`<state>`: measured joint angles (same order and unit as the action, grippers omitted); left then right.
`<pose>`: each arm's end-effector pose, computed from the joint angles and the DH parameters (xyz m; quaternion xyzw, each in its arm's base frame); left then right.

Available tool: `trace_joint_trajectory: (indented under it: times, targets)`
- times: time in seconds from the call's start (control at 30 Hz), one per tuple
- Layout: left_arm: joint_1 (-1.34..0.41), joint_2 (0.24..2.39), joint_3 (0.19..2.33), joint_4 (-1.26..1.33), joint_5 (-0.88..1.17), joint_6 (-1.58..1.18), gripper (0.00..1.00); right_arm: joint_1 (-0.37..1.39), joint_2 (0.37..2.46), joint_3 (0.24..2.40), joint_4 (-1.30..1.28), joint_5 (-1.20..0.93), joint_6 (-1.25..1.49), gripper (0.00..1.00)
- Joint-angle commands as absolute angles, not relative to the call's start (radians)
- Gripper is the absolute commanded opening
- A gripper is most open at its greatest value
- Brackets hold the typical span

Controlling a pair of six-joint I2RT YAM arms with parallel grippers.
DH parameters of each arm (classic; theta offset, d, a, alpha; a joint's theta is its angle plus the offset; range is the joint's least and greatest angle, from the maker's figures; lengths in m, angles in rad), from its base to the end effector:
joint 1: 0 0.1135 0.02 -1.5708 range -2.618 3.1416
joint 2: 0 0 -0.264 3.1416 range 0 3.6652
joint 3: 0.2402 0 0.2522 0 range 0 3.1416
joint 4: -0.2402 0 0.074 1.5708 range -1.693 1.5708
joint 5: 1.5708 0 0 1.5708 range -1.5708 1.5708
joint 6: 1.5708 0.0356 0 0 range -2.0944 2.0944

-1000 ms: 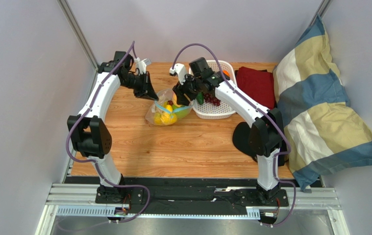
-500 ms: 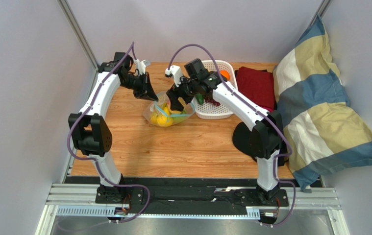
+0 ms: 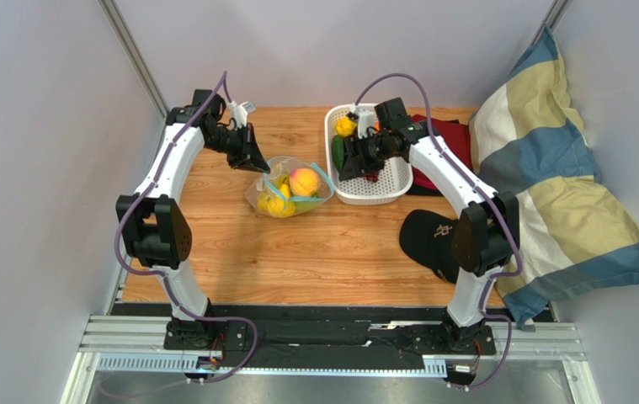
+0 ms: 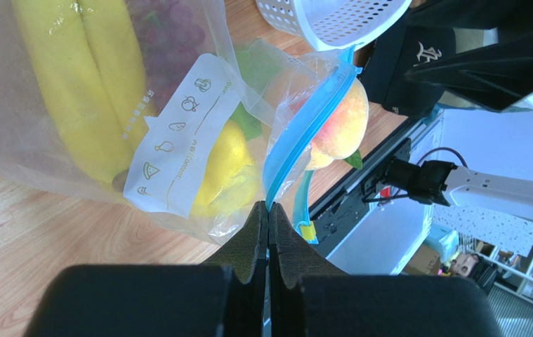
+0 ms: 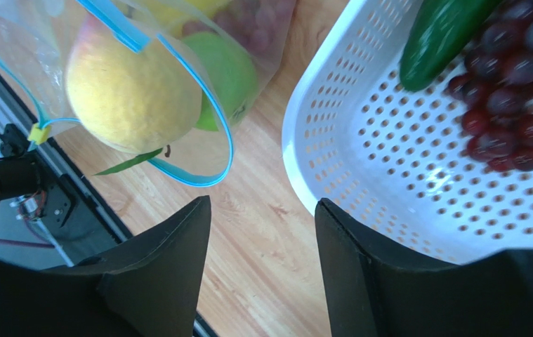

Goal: Place the food in the zip-top bag and seal the zipper
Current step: Place the fake fruit in the zipper food storage bag, then adjust the zipper food storage bag at the center of the board.

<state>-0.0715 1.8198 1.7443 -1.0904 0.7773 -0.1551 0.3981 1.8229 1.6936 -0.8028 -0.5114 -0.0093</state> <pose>0.3703 -0.0516 0.3194 0.0383 0.9089 -0.3899 0.1429 0.3612 0.1708 0.3127 -0.2636 0.8835 0.2943 0.2516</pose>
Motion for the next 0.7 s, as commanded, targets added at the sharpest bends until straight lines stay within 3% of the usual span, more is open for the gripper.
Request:
trace_joint_trajectory:
  times: [0.0, 0.37, 0.47, 0.53, 0.57, 0.6, 0.63, 0.67]
  targets:
    - [-0.064, 1.813, 1.79, -1.101, 0.792, -0.16, 0.0, 0.414, 1.874, 1.68, -0.805, -0.601, 0.09, 0.58]
    - [-0.064, 1.782, 1.75, -1.097, 0.782, -0.155, 0.0, 0.459, 1.956, 1.672, -0.738, -0.693, 0.178, 0.57]
    - [-0.064, 1.778, 1.744, -1.095, 0.782, -0.153, 0.0, 0.471, 1.959, 1.66, -0.723, -0.675, 0.176, 0.52]
    - [-0.064, 1.775, 1.74, -1.097, 0.781, -0.149, 0.0, 0.472, 1.973, 1.664, -0.716, -0.667, 0.187, 0.37]
    - [-0.064, 1.772, 1.735, -1.098, 0.778, -0.146, 0.0, 0.472, 1.974, 1.666, -0.718, -0.664, 0.187, 0.19]
    - [-0.064, 1.769, 1.736, -1.1, 0.775, -0.14, 0.0, 0.471, 1.976, 1.669, -0.719, -0.664, 0.187, 0.08]
    - [-0.064, 1.766, 1.736, -1.103, 0.772, -0.135, 0.0, 0.471, 1.974, 1.681, -0.729, -0.666, 0.183, 0.0]
    - [-0.064, 1.764, 1.736, -1.111, 0.761, -0.13, 0.0, 0.469, 1.97, 1.686, -0.735, -0.669, 0.181, 0.0]
